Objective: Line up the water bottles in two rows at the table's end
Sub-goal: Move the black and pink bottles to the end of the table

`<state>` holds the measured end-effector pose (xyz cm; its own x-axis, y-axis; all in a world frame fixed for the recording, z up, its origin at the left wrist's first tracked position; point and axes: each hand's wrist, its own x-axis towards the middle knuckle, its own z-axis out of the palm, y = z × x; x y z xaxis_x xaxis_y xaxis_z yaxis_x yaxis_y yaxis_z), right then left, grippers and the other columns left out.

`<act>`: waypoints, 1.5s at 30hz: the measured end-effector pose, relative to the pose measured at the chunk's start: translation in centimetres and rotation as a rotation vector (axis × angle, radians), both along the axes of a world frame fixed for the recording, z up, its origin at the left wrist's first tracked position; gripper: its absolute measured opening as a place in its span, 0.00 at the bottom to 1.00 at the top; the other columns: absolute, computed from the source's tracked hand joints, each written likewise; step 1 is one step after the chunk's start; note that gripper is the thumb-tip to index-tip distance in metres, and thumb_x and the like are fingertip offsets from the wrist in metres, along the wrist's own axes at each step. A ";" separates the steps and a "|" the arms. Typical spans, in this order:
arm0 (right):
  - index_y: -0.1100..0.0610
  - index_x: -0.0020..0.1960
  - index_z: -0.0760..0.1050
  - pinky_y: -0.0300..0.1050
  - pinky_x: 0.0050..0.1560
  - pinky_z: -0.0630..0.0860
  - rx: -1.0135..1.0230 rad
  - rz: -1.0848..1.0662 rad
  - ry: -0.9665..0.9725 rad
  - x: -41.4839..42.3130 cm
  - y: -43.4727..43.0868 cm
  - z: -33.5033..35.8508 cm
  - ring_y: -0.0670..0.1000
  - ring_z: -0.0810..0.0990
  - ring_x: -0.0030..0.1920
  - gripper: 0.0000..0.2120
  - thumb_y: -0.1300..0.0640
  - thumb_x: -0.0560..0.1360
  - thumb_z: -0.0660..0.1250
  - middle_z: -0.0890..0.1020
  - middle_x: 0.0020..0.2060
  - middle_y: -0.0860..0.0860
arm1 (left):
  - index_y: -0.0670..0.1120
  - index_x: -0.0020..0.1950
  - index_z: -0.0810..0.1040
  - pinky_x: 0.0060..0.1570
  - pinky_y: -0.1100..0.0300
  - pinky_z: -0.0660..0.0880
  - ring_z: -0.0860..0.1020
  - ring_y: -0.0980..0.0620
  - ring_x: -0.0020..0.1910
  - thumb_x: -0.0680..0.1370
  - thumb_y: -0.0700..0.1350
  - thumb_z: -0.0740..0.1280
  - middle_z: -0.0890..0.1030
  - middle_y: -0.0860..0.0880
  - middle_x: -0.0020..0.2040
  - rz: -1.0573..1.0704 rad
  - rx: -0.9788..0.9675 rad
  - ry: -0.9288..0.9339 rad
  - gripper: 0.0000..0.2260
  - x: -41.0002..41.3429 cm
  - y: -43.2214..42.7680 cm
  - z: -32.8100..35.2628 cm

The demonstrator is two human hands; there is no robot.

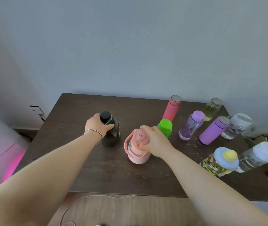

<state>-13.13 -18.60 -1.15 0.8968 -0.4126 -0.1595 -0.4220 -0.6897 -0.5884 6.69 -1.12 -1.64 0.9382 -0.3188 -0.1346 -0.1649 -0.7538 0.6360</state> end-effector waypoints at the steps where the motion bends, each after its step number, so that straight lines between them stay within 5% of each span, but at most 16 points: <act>1: 0.42 0.72 0.65 0.48 0.59 0.73 -0.008 -0.007 -0.016 1.3 0.2 0.5 0.54 0.75 0.59 0.38 0.42 0.65 0.76 0.70 0.60 0.51 | 0.49 0.58 0.74 0.46 0.54 0.76 0.76 0.45 0.50 0.65 0.54 0.74 0.79 0.49 0.49 0.005 -0.004 -0.004 0.24 0.9 0.6 0.4; 19: 0.43 0.74 0.65 0.46 0.53 0.72 -0.021 -0.324 -0.027 25.5 8.7 2.5 0.57 0.76 0.59 0.40 0.43 0.65 0.76 0.71 0.60 0.55 | 0.54 0.54 0.74 0.41 0.59 0.71 0.76 0.48 0.45 0.64 0.55 0.75 0.78 0.54 0.44 -0.166 -0.092 -0.053 0.22 24.7 12.3 0.7; 24: 0.44 0.71 0.68 0.48 0.52 0.75 -0.051 -0.323 -0.041 29.9 10.2 2.7 0.57 0.77 0.56 0.37 0.43 0.64 0.76 0.72 0.57 0.55 | 0.51 0.60 0.75 0.44 0.59 0.71 0.74 0.49 0.45 0.65 0.54 0.75 0.76 0.54 0.46 -0.201 -0.089 -0.029 0.26 29.2 12.3 0.4; 31: 0.46 0.71 0.68 0.45 0.51 0.71 -0.049 -0.298 -0.041 35.6 9.0 1.6 0.57 0.75 0.58 0.37 0.43 0.66 0.76 0.73 0.59 0.56 | 0.47 0.56 0.76 0.46 0.54 0.75 0.76 0.44 0.49 0.67 0.51 0.75 0.80 0.48 0.48 -0.192 -0.083 -0.027 0.21 33.9 10.6 0.3; 36: 0.49 0.61 0.72 0.43 0.42 0.70 -0.057 -0.250 -0.059 40.4 7.6 0.0 0.57 0.77 0.51 0.30 0.41 0.64 0.76 0.75 0.52 0.55 | 0.48 0.54 0.75 0.42 0.57 0.71 0.75 0.46 0.45 0.67 0.51 0.74 0.79 0.50 0.45 -0.146 -0.047 -0.047 0.19 37.0 9.3 0.3; 45: 0.47 0.66 0.68 0.43 0.44 0.69 -0.062 -0.222 -0.082 45.6 6.1 -3.1 0.55 0.72 0.47 0.34 0.39 0.65 0.76 0.71 0.50 0.54 | 0.48 0.56 0.76 0.42 0.57 0.71 0.75 0.46 0.46 0.67 0.53 0.74 0.80 0.49 0.48 -0.132 0.013 -0.041 0.21 40.3 7.7 -1.4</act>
<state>32.50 -12.51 -4.26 0.7921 -0.6076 -0.0580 -0.5195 -0.6212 -0.5868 47.00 6.60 -3.05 0.8932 -0.4381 -0.1017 -0.2888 -0.7321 0.6169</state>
